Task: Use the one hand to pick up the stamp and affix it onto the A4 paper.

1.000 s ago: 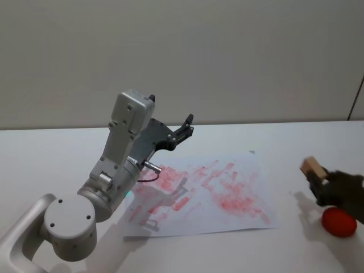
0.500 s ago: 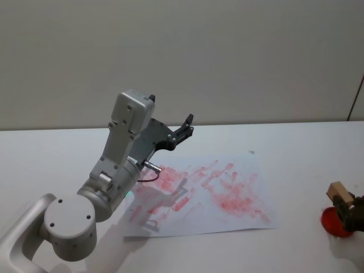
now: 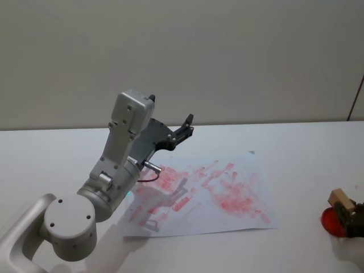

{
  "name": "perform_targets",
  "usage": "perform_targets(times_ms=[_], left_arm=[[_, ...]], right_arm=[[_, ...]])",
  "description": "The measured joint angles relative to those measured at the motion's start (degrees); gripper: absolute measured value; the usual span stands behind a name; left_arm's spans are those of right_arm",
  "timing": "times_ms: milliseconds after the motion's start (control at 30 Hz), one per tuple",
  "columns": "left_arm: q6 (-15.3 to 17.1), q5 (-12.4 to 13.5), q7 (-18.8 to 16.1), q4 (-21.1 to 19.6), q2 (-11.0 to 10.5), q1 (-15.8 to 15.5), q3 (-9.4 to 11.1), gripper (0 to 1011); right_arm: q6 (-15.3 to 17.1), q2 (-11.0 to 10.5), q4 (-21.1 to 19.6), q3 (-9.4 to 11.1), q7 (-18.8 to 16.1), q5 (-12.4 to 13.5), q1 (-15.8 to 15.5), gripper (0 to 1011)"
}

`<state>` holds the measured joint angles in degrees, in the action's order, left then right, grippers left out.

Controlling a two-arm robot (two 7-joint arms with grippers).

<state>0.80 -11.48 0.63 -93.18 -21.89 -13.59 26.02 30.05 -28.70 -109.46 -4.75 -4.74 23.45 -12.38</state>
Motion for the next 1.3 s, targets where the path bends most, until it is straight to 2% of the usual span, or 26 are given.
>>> perform_targets(times_ms=[533, 667, 933, 1000, 1033, 1167, 1200, 1233, 1300], left_arm=[[0.0, 0.0, 0.0, 0.0, 0.0, 0.0, 0.0, 1001], [0.0, 0.0, 0.0, 0.0, 0.0, 0.0, 0.0, 1001], [0.0, 0.0, 0.0, 0.0, 0.0, 0.0, 0.0, 1001], [0.0, 0.0, 0.0, 0.0, 0.0, 0.0, 0.0, 1001], [0.0, 0.0, 0.0, 0.0, 0.0, 0.0, 0.0, 1001], [0.0, 0.0, 0.0, 0.0, 0.0, 0.0, 0.0, 1001], [0.0, 0.0, 0.0, 0.0, 0.0, 0.0, 0.0, 1001], [0.0, 0.0, 0.0, 0.0, 0.0, 0.0, 0.0, 1001], [0.0, 0.0, 0.0, 0.0, 0.0, 0.0, 0.0, 1001]], right_arm=[[1.6, 0.0, 0.3, -0.2, -0.3, -0.6, -0.1, 229], [1.8, 0.0, 0.3, -0.2, -0.3, -0.7, -0.1, 331], [2.0, 0.1, 0.4, -0.2, -0.4, -0.7, -0.1, 620], [2.0, 0.1, 0.4, -0.2, -0.4, -0.8, -0.1, 651], [2.1, 0.1, 0.4, -0.2, -0.4, -0.8, -0.1, 703], [2.1, 0.1, 0.4, -0.2, -0.4, -0.8, -0.1, 790], [2.1, 0.1, 0.4, -0.2, -0.4, -0.8, -0.1, 841], [2.1, 0.1, 0.4, -0.2, -0.4, -0.8, -0.1, 841], [2.1, 0.1, 0.4, -0.2, -0.4, -0.8, -0.1, 934]])
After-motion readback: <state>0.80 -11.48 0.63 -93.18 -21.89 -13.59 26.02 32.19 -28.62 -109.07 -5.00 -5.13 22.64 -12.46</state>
